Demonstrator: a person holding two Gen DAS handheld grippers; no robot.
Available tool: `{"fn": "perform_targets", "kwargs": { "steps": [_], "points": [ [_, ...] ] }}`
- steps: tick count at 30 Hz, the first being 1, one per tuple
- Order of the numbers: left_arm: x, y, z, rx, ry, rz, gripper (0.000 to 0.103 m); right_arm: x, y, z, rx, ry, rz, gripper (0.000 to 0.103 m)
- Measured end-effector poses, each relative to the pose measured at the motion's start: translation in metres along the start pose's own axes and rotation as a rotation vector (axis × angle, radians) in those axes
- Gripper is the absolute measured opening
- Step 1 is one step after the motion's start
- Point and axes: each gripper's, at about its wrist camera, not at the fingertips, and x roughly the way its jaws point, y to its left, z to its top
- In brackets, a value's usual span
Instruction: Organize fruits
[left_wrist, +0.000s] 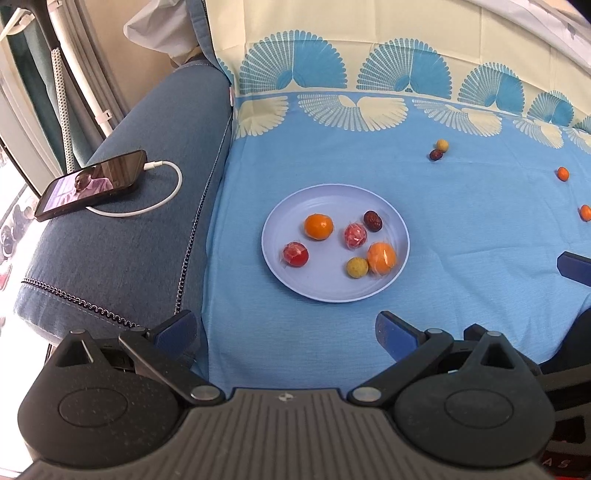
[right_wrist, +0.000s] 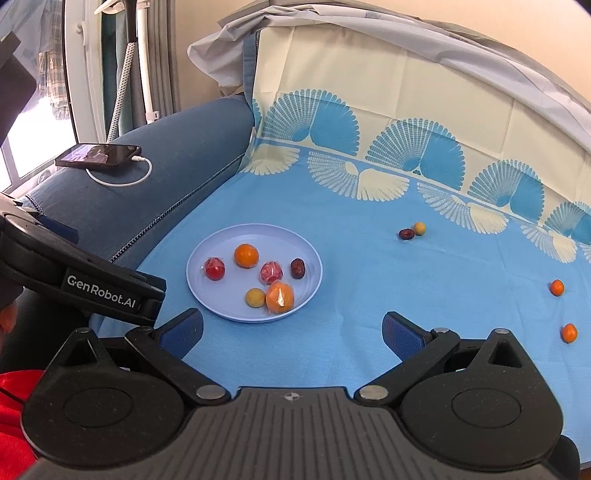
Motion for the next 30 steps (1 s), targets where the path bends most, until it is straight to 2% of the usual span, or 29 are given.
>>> {"fn": "perform_targets", "kwargs": {
  "steps": [30],
  "points": [
    [0.0028,-0.0007,-0.0015,0.01,0.012,0.002,0.103,0.0041,-0.0016,-0.0024,0.021,0.021,0.006,0.102]
  ]
}}
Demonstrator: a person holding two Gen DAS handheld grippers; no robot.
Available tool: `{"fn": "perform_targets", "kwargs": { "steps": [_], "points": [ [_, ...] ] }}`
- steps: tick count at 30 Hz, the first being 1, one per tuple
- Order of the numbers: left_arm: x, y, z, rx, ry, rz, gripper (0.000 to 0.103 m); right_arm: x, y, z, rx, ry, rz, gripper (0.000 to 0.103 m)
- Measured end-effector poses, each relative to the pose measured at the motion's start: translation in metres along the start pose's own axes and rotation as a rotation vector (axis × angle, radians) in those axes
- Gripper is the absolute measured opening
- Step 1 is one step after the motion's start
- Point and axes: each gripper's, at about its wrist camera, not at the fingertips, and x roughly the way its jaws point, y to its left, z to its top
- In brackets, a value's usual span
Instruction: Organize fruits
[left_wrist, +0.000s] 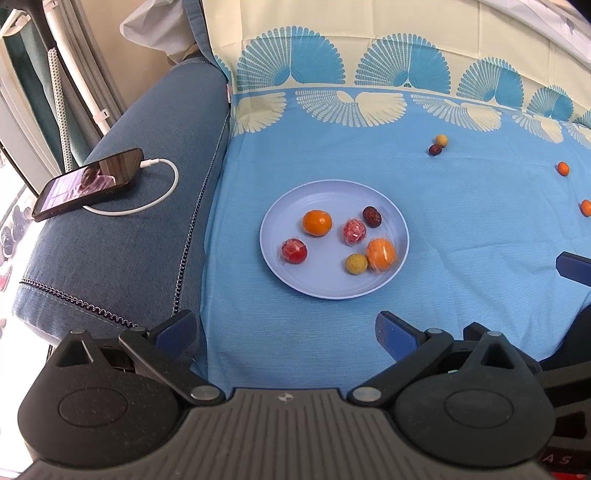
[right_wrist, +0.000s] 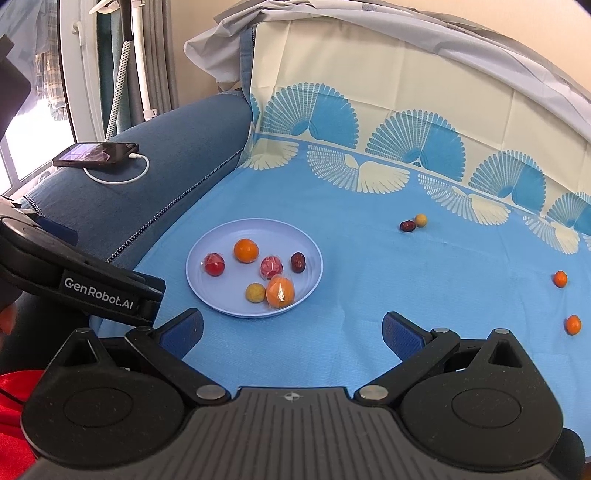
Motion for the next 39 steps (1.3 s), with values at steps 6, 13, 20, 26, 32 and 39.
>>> {"fn": "perform_targets", "kwargs": {
  "steps": [6,13,20,26,32,39],
  "points": [
    [0.003,0.0,-0.001,0.001,0.01,0.005,0.103,0.002,-0.002,-0.002,0.011,0.011,0.006,0.102],
    [0.008,-0.004,0.001,0.015,0.024,0.016,0.103,0.008,-0.008,-0.002,0.04,0.018,0.011,0.102],
    [0.018,-0.013,0.008,0.037,0.057,0.013,0.103,0.012,-0.018,-0.003,0.083,0.015,0.009,0.102],
    [0.027,-0.028,0.018,0.055,0.078,-0.002,0.103,0.019,-0.042,-0.007,0.17,0.026,-0.018,0.102],
    [0.042,-0.045,0.036,0.057,0.121,-0.045,0.103,0.026,-0.075,-0.012,0.233,0.024,-0.076,0.102],
    [0.063,-0.077,0.077,0.06,0.116,-0.103,0.103,0.034,-0.13,-0.018,0.313,0.011,-0.18,0.102]
  ]
}}
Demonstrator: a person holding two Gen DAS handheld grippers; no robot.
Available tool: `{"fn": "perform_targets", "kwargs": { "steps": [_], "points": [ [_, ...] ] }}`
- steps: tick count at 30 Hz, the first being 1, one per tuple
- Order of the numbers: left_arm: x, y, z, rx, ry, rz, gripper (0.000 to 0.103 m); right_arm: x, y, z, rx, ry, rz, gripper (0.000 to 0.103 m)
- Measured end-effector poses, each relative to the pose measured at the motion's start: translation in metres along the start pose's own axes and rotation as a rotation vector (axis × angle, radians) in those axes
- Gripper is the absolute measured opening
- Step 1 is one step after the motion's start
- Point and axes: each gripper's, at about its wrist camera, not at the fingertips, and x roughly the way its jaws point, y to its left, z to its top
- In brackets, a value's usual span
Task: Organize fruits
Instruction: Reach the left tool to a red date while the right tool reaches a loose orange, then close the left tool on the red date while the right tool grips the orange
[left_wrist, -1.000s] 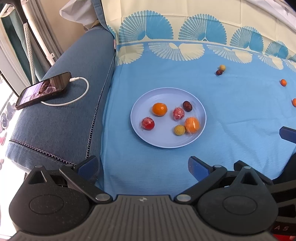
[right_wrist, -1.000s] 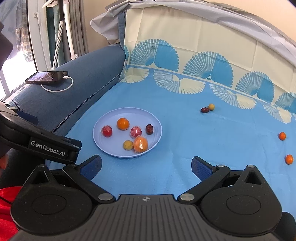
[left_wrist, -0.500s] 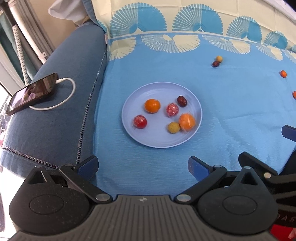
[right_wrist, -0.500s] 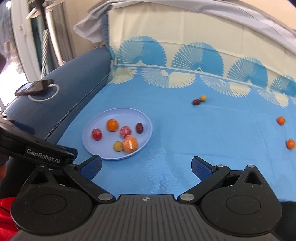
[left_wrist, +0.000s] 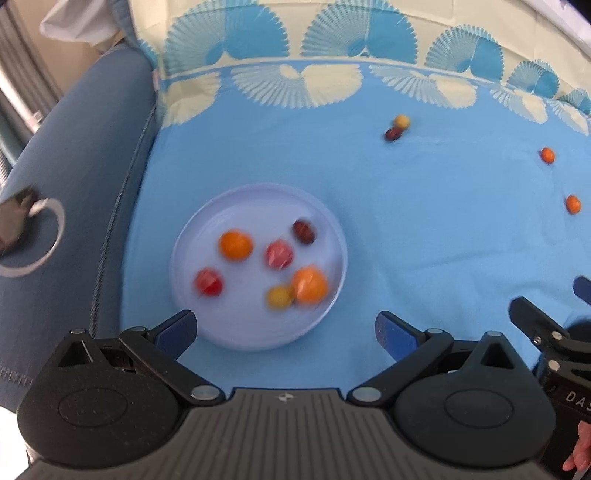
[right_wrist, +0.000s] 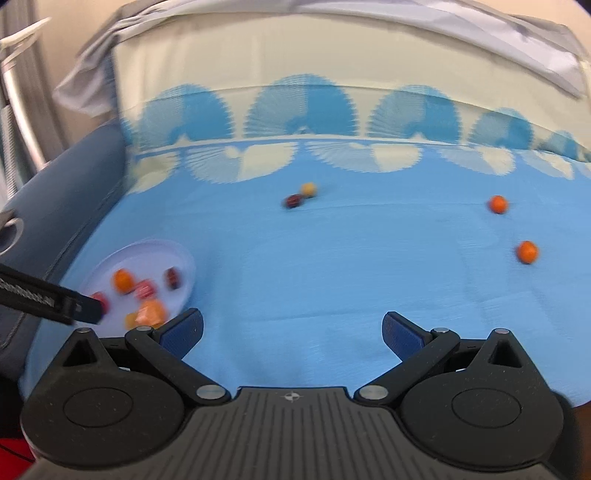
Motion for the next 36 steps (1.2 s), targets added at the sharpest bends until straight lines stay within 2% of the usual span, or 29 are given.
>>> {"fn": "perform_targets", "kwargs": {
  "steps": [4,8,12,16,19,23,27,30,32,33,34,35,36],
  "points": [
    [0.018,-0.023,0.036,0.019,-0.029,-0.025,0.103,0.013,-0.04,0.011,0.052,-0.033,-0.086,0.102],
    [0.051,-0.049,0.082,0.043,-0.053,-0.052,0.103,0.032,-0.097,0.029,0.127,-0.075,-0.222,0.102],
    [0.108,-0.079,0.137,0.087,-0.027,-0.091,0.103,0.066,-0.165,0.045,0.225,-0.086,-0.34,0.102],
    [0.17,-0.098,0.183,0.068,-0.024,-0.075,0.103,0.114,-0.233,0.058,0.364,-0.063,-0.45,0.102],
    [0.205,-0.106,0.203,0.065,-0.011,-0.067,0.103,0.144,-0.267,0.061,0.4,-0.054,-0.489,0.102],
    [0.238,-0.118,0.216,0.097,0.014,-0.054,0.103,0.184,-0.294,0.058,0.422,0.004,-0.526,0.102],
    [0.255,-0.126,0.219,0.132,0.033,-0.052,0.103,0.208,-0.307,0.049,0.433,0.039,-0.546,0.102],
    [0.257,-0.131,0.223,0.135,0.012,-0.061,0.103,0.211,-0.302,0.044,0.411,0.015,-0.566,0.102],
    [0.253,-0.133,0.226,0.135,-0.02,-0.073,0.093,0.211,-0.301,0.042,0.405,0.003,-0.57,0.101],
    [0.251,-0.135,0.227,0.141,-0.033,-0.088,0.074,0.21,-0.301,0.042,0.406,-0.004,-0.563,0.096],
    [0.249,-0.135,0.228,0.149,-0.038,-0.11,0.048,0.206,-0.299,0.042,0.403,-0.023,-0.554,0.077],
    [0.247,-0.137,0.228,0.155,-0.037,-0.133,0.036,0.202,-0.297,0.043,0.394,-0.037,-0.544,0.049],
    [0.244,-0.138,0.227,0.164,-0.04,-0.142,0.022,0.2,-0.295,0.044,0.387,-0.041,-0.541,0.04]
  ]
}}
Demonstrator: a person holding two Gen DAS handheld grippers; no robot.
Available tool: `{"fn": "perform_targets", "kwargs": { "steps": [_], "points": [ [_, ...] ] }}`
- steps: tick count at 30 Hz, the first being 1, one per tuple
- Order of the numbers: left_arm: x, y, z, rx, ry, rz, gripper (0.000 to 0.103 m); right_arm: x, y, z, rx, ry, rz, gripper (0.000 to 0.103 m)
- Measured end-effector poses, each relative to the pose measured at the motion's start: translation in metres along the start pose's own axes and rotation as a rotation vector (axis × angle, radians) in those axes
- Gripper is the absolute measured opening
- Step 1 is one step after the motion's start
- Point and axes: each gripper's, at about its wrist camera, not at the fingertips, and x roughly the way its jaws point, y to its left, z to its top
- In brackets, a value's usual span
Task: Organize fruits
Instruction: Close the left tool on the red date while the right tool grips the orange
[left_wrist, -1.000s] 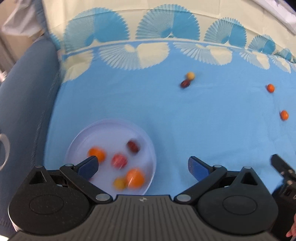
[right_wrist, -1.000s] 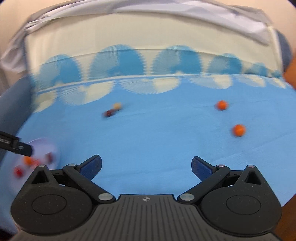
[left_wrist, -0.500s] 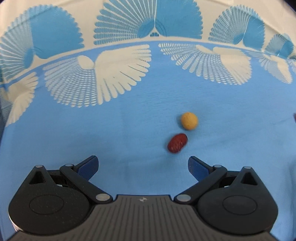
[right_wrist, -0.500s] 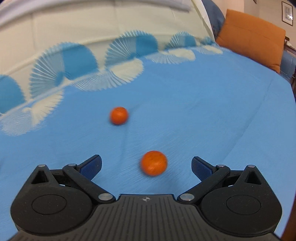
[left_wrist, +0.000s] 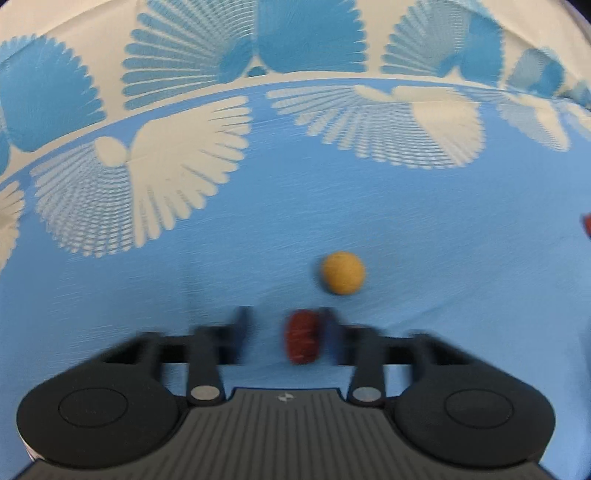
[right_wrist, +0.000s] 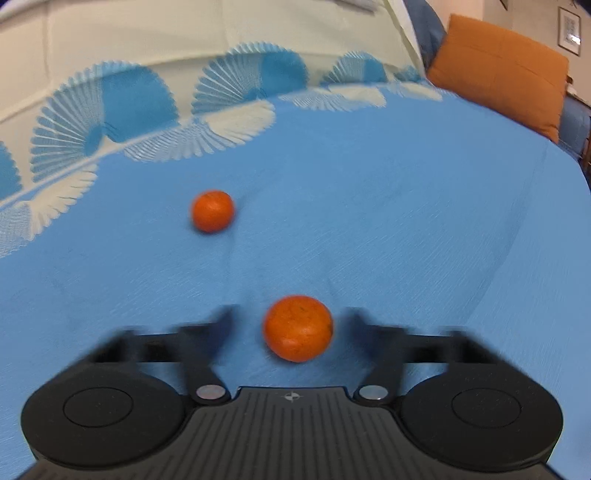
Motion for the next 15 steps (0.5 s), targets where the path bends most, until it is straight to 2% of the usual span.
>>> {"fn": "perform_targets", "kwargs": {
  "steps": [3,6,10,15],
  "points": [
    [-0.01,-0.005,-0.005,0.023,0.001,0.042,0.022,-0.005,0.002,0.001,-0.009,0.009,-0.009,0.038],
    [-0.032,-0.002,-0.015,0.006,0.008,0.04,0.022,-0.019,0.006,0.001,-0.015,0.006,0.001,0.038],
    [-0.07,0.004,-0.038,0.004,0.039,0.063,0.022,-0.053,0.01,0.001,0.014,0.012,0.059,0.038],
    [-0.118,0.021,-0.076,-0.023,0.083,0.111,0.022,-0.113,0.033,-0.011,-0.052,0.022,0.19,0.038]
  ]
}}
